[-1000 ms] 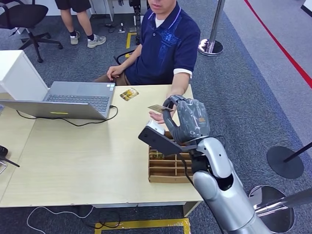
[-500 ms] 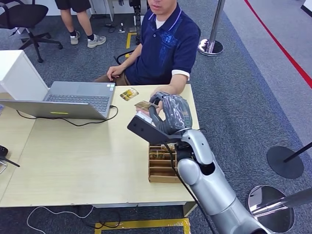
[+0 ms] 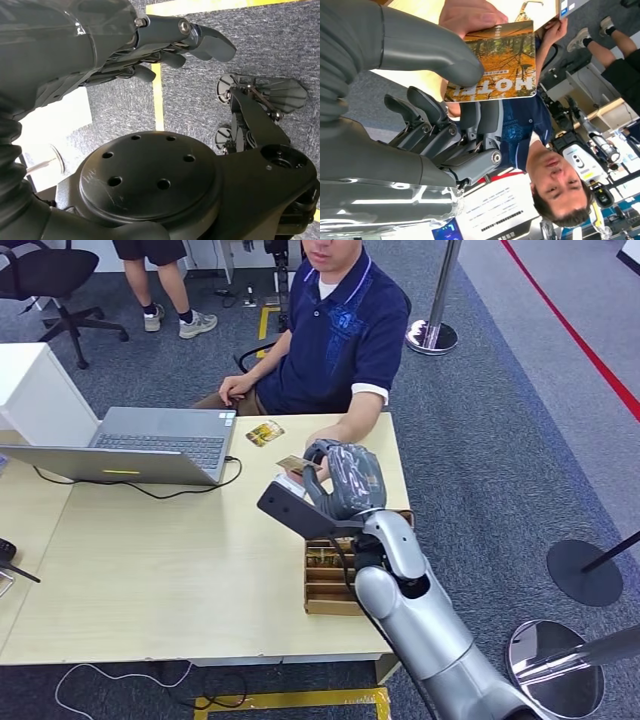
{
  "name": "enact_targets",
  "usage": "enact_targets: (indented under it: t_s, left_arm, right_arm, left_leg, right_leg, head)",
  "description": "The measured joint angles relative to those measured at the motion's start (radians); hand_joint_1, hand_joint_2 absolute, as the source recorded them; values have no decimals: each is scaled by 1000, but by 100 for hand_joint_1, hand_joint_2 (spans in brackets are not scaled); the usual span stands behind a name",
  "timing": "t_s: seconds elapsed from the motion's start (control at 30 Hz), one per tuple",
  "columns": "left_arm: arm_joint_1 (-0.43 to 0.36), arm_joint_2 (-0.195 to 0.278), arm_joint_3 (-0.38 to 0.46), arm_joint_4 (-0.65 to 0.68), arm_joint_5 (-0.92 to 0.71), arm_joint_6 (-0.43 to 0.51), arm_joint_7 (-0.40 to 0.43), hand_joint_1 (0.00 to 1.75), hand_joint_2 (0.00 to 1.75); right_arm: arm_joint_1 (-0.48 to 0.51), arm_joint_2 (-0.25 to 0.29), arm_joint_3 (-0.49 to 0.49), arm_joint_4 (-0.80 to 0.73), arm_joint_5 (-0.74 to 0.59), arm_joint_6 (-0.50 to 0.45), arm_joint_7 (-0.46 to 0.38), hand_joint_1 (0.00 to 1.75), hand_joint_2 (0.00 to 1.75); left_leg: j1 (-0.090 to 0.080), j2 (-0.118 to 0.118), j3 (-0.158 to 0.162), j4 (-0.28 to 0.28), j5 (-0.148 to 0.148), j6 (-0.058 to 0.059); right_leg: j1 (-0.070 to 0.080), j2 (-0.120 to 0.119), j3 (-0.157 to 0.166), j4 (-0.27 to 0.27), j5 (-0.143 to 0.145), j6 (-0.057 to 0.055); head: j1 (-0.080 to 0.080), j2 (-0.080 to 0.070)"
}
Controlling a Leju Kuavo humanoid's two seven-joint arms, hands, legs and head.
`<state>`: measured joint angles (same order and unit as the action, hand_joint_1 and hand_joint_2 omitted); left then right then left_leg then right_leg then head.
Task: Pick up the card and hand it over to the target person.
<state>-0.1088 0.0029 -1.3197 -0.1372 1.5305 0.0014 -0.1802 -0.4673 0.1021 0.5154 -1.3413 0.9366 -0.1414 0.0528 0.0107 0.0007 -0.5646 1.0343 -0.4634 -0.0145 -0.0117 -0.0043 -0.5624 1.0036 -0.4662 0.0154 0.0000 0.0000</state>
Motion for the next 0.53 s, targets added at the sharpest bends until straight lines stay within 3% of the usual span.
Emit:
enact_targets:
  t_s: [0.1,0.17,0.27,0.3,0.43,0.47,0.5,0.53]
  left_arm:
    - [2,2,15,-4,9,-7,-10,0,175]
    - [2,3,15,-5,10,-9,-10,0,175]
    - [2,2,24,-3,17,-4,8,0,44]
    - [2,2,26,-2,20,-2,15,0,0]
    - [2,2,26,-2,22,-8,17,0,0]
    - [2,1,27,-2,23,-9,16,0,0]
    - [2,0,29,-2,25,-8,16,0,0]
    - [2,0,30,-2,25,-8,16,0,0]
  right_arm:
    - [0,0,0,1,0,1,0,34,175]
    - [0,0,0,1,0,1,0,23,175]
    - [2,0,1,1,1,2,-1,2,175]
    - [3,0,1,0,2,2,-1,0,175]
    - [12,-11,-13,-37,-1,-22,-10,0,175]
    - [17,-15,-21,-60,-4,-37,-18,20,175]
    - [26,-22,-35,-94,-9,-60,-27,53,175]
    - [30,-25,-41,-109,-12,-70,-32,71,175]
  left_leg:
    - [0,0,0,0,0,0]
    - [0,0,0,0,0,0]
    - [0,0,-1,0,0,0]
    - [0,0,-1,0,0,0]
    - [0,0,-1,0,0,0]
    - [0,0,-1,0,0,0]
    - [0,-1,-1,0,0,0]
    - [0,-1,-1,0,0,0]
  right_leg:
    - [0,0,0,0,0,0]
    - [0,0,0,0,0,0]
    - [0,0,0,0,0,0]
    - [0,0,-1,-1,1,0]
    - [0,0,0,0,0,0]
    - [0,0,-1,0,0,0]
    - [0,-1,-1,0,0,0]
    - [0,-1,-1,0,0,0]
  head:
    - [0,0]
    - [0,0]
    - [0,0]
    - [0,0]
    - [0,0]
    - [0,0]
    - [0,0]
    - [0,0]
